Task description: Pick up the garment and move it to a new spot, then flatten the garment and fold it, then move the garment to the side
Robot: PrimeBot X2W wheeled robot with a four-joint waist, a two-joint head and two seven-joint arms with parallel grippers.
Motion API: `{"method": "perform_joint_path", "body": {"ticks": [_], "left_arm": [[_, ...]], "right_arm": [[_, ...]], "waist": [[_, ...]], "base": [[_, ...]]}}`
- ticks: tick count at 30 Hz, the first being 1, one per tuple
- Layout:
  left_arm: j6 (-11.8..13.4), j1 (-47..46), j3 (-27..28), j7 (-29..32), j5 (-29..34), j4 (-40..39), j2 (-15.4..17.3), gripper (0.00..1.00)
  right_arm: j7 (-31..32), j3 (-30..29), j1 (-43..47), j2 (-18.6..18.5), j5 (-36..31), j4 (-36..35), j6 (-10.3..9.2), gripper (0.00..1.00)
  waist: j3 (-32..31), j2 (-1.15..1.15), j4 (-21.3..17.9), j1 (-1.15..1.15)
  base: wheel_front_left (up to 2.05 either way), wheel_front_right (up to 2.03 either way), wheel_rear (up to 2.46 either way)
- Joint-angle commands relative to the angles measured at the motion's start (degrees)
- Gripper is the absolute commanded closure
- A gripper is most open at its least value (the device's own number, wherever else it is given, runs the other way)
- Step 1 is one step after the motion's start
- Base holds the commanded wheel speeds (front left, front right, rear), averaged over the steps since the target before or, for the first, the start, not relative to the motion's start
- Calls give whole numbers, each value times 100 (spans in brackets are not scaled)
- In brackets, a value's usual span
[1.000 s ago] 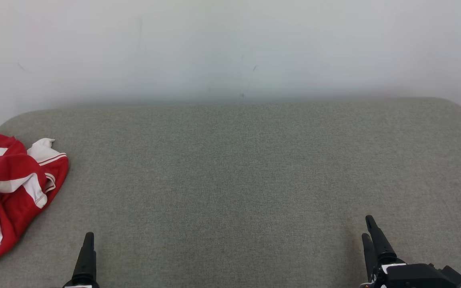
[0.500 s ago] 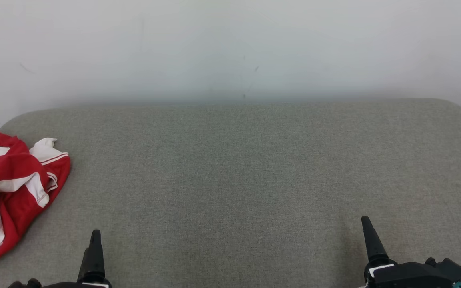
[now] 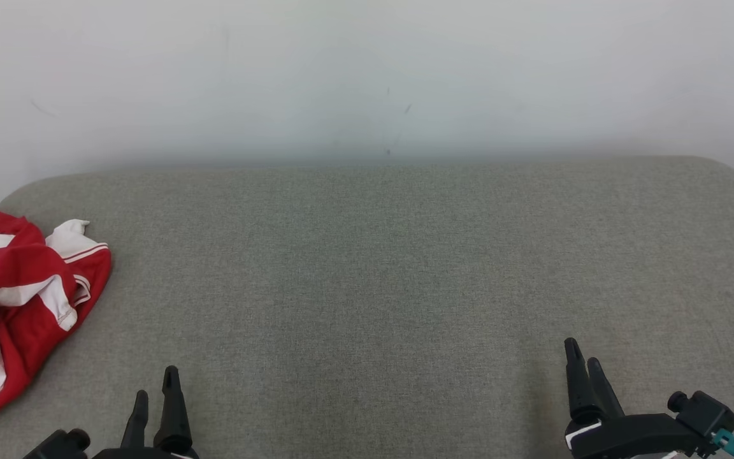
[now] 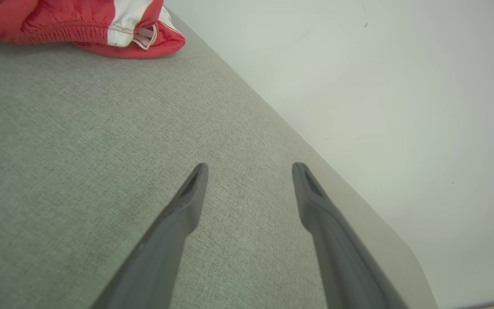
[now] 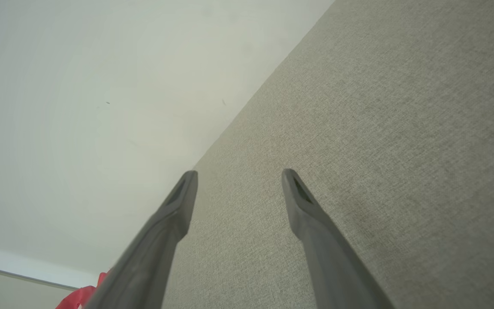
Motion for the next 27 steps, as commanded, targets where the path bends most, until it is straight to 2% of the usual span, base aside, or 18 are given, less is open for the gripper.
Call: {"method": "perform_joint_path", "body": {"ticks": [1,15,27], "left_arm": [[49,-7,-35,-64,344,-69,36,0],[239,15,-223,-304,1618,-64,106,0],[295,28,-403,-469,2345,-105,191,0]], "right_arm": [[-61,61,-67,-5,-328,-46,-5,0],[-299,46,-42,-6,-1439,-54,-6,0],[-461,-18,-50,-6,-2225,66,-7,0]], "waist": [[0,0,-4,0],[-1,0,-26,0],[-14,0,56,0]], "base": [[0,0,0],[0,0,0],[0,0,0]]}}
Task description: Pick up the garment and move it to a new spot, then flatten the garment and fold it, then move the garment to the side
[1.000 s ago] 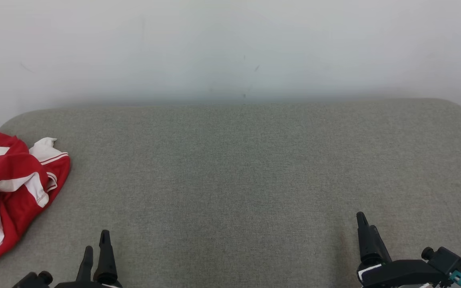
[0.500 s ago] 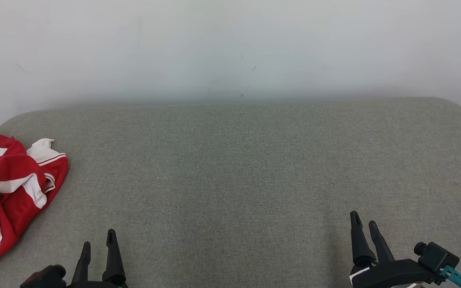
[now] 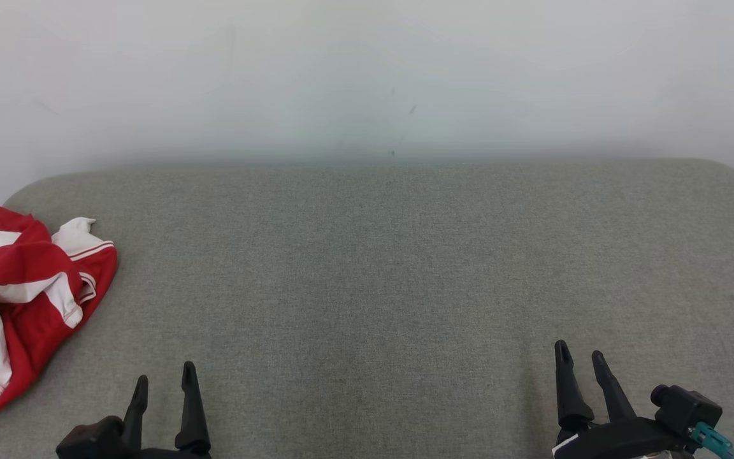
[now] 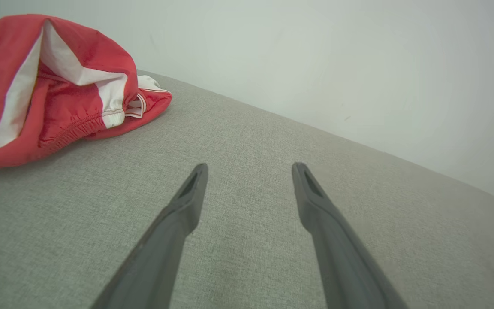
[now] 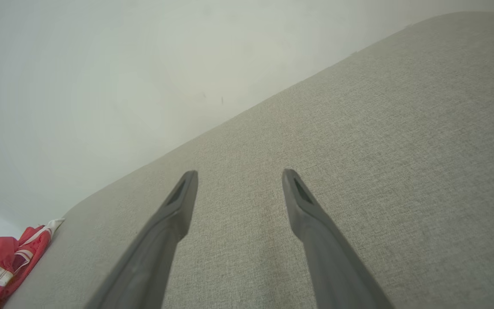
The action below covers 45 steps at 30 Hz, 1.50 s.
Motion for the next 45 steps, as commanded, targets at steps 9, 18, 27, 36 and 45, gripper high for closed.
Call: {"method": "perform_joint_path", "body": {"ticks": [9,18,27,36,45], "left_arm": [[31,56,-90,-161,542,-35,86,0],[97,43,-110,-278,927,133,68,0],[100,-15,-94,-385,1236,306,30,0],[55,-23,-20,-485,1434,432,-33,0],[49,-20,-18,-570,1754,492,-53,0]], "right_arm": [[-162,-3,-70,-5,-722,103,-8,0],[-274,4,-81,-5,-1182,224,-9,0],[-376,8,-78,-5,-1612,314,-10,0],[-475,4,-84,-5,-2010,421,-11,0],[-566,11,-83,-6,-2314,504,-11,0]], "waist": [[-18,0,24,0],[-28,0,24,0],[-45,0,49,0],[-44,0,69,0],[-43,0,70,0]], "base": [[0,0,0],[0,0,0],[0,0,0],[0,0,0],[0,0,0]]}}
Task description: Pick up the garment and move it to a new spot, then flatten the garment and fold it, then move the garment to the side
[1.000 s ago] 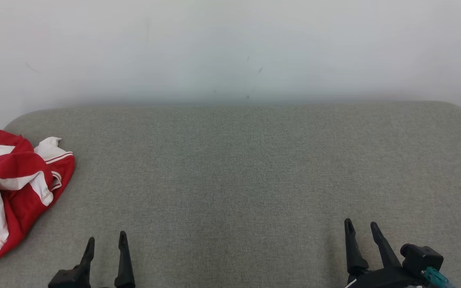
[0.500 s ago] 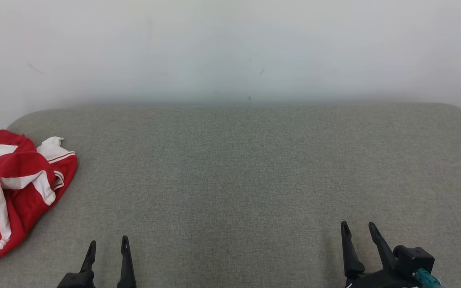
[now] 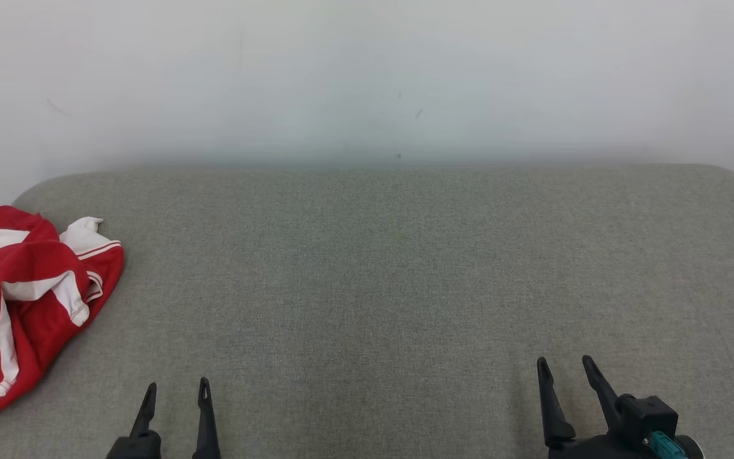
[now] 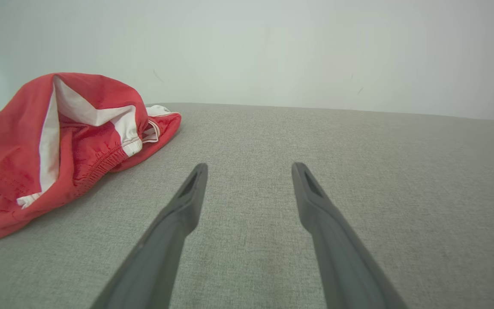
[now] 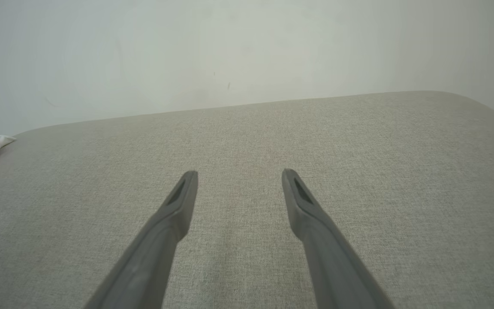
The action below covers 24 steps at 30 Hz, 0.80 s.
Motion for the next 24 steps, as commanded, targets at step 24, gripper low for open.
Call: {"method": "perform_joint_path", "body": {"ticks": [24], "left_arm": [[-22,-109,40,-87,138,199,-66,0]], "right_arm": [[-82,-92,52,2,-294,56,-12,0]], "waist": [[-16,0,375,0]], "base": [[0,0,0]]}}
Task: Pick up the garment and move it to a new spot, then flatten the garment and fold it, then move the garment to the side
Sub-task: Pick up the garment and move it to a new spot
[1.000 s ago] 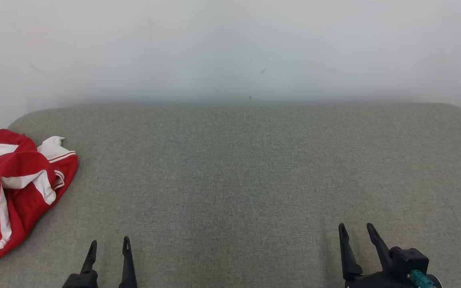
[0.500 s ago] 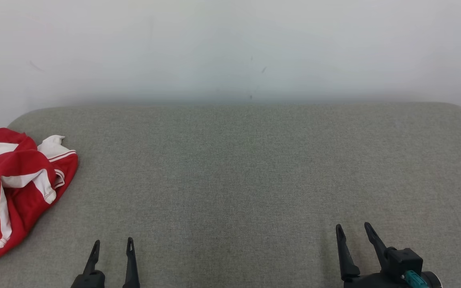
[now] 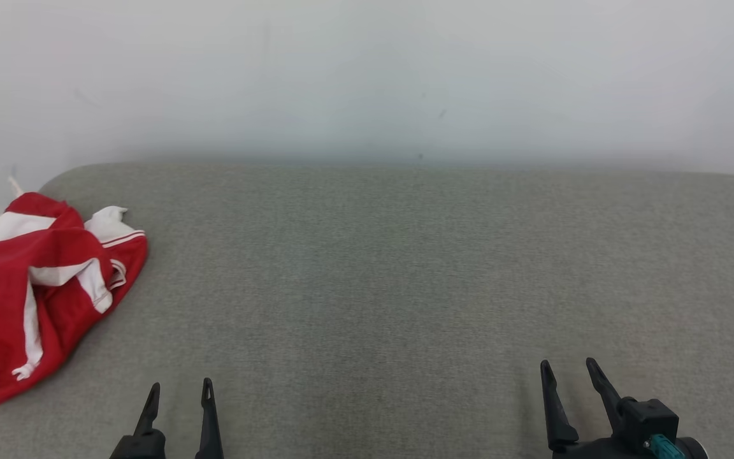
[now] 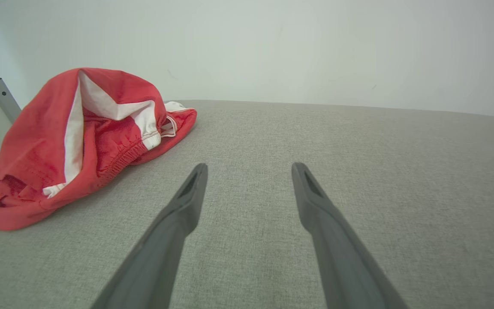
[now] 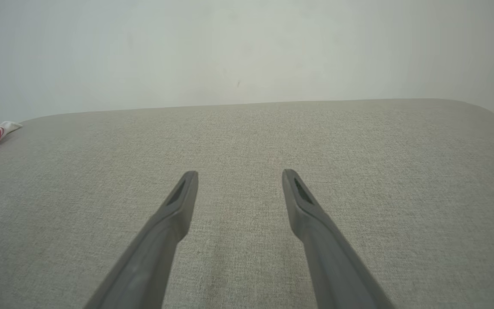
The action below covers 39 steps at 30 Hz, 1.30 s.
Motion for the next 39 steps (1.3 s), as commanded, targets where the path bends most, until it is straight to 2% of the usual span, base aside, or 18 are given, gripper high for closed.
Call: {"method": "perform_joint_path", "body": {"ticks": [1,24,30,39], "left_arm": [[-13,-35,12,-20,-49,26,-13,0],[-56,89,206,-20,20,95,22,0],[80,202,460,-20,-120,-137,6,0],[264,475,752,-20,-266,-543,-19,0]], "right_arm": [[-4,-2,49,3,-24,-3,-12,0],[-3,232,104,3,157,-26,-12,0],[-4,478,-154,1,-88,52,-12,0],[-4,839,-575,1,-76,290,-12,0]], "waist": [[-30,0,210,0],[-42,0,2496,0],[142,0,2652,0],[253,0,2724,0]], "base": [[0,0,0],[0,0,0],[0,0,0],[0,0,0]]}}
